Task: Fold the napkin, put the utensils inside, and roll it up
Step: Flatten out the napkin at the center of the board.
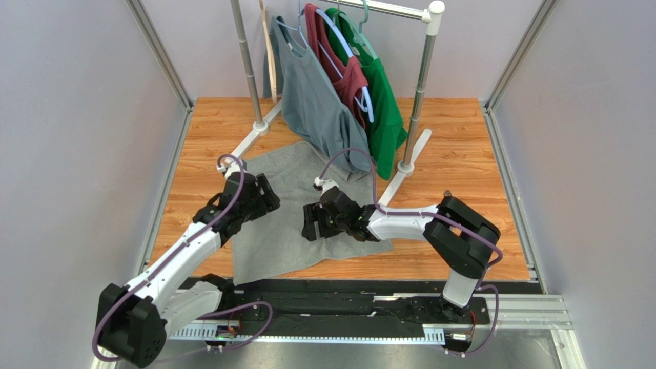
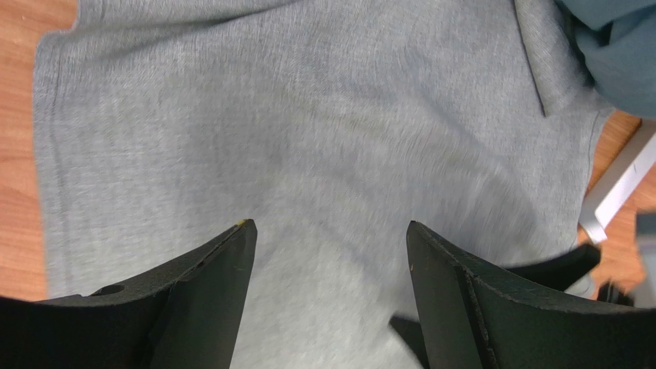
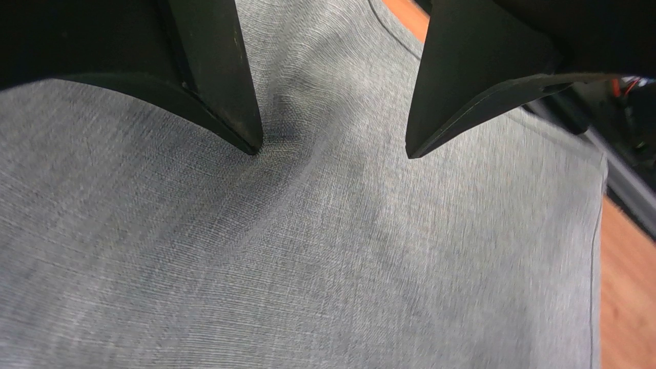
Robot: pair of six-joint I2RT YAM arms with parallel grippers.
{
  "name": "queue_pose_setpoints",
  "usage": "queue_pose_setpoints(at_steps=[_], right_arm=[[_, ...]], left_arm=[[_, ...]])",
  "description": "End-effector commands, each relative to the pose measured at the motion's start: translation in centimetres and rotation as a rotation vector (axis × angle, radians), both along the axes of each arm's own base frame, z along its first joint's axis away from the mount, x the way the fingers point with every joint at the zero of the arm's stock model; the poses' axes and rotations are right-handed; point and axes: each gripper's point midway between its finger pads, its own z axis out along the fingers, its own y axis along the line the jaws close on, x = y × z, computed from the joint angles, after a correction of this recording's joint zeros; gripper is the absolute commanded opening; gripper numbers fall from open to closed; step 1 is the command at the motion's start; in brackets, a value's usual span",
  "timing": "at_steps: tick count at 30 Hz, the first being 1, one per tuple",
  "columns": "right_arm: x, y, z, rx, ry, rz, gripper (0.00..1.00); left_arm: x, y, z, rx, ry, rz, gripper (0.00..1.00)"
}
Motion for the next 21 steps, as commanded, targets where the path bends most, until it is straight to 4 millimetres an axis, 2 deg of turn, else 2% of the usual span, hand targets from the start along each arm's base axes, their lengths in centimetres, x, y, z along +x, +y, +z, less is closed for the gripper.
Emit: queue_pose_setpoints(at_steps=[1, 3, 6, 7, 8, 10, 11, 12, 13, 14, 15, 17, 20, 21], right_arm=[[-4.8, 1.1, -2.2, -0.015, 0.106, 0.032, 0.75], [-6.4, 2.1, -2.1, 0.001, 0.128, 0.058, 0.75], [-7.7, 3.7, -1.8, 0.024, 0.135, 0.101, 0.75], [-7.7, 4.5, -1.3, 0.037, 0.132, 0.113, 0.75], [-7.9, 4.9, -1.0, 0.045, 0.135, 0.123, 0.75], [-8.0, 5.0, -0.4, 0.042, 0.132, 0.137, 0.75], [-7.5, 5.4, 1.4, 0.066, 0.098, 0.135, 0.75], [-7.2, 5.3, 2.2, 0.065, 0.071, 0.135, 0.75], [-6.6, 4.2, 2.3, 0.011, 0.034, 0.126, 0.76], [-6.1, 4.3, 4.3, 0.029, -0.007, 0.126, 0.76], [-5.0, 3.8, 5.0, 0.01, -0.044, 0.099, 0.77], [-3.4, 2.9, 6.1, -0.03, -0.106, 0.077, 0.77], [-0.5, 1.6, 6.1, -0.069, -0.149, 0.025, 0.78], [1.0, 1.2, 5.7, -0.077, -0.154, -0.004, 0.78]], left_arm=[[2.8, -0.1, 1.1, 0.001, -0.048, -0.022, 0.81], [3.7, -0.3, 0.0, -0.009, -0.025, -0.02, 0.81], [5.1, -1.4, -1.6, -0.045, -0.003, -0.031, 0.81], [6.0, -2.0, -1.3, -0.068, -0.028, -0.044, 0.81], [6.3, -2.3, -2.5, -0.066, 0.004, -0.044, 0.81], [7.3, -2.6, -2.9, -0.062, 0.019, -0.041, 0.81], [7.5, -2.3, -4.4, -0.053, 0.065, -0.025, 0.81], [7.7, -2.2, -4.9, -0.057, 0.083, -0.014, 0.81], [7.7, -2.3, -5.4, -0.077, 0.098, -0.017, 0.81], [7.7, -1.9, -6.3, -0.096, 0.127, 0.009, 0.81], [7.8, -1.5, -6.7, -0.103, 0.135, 0.024, 0.81], [7.7, -1.6, -6.5, -0.113, 0.131, 0.022, 0.81], [8.0, -0.5, -6.2, -0.08, 0.121, 0.051, 0.81], [8.1, -0.1, -6.1, -0.086, 0.121, 0.057, 0.81]])
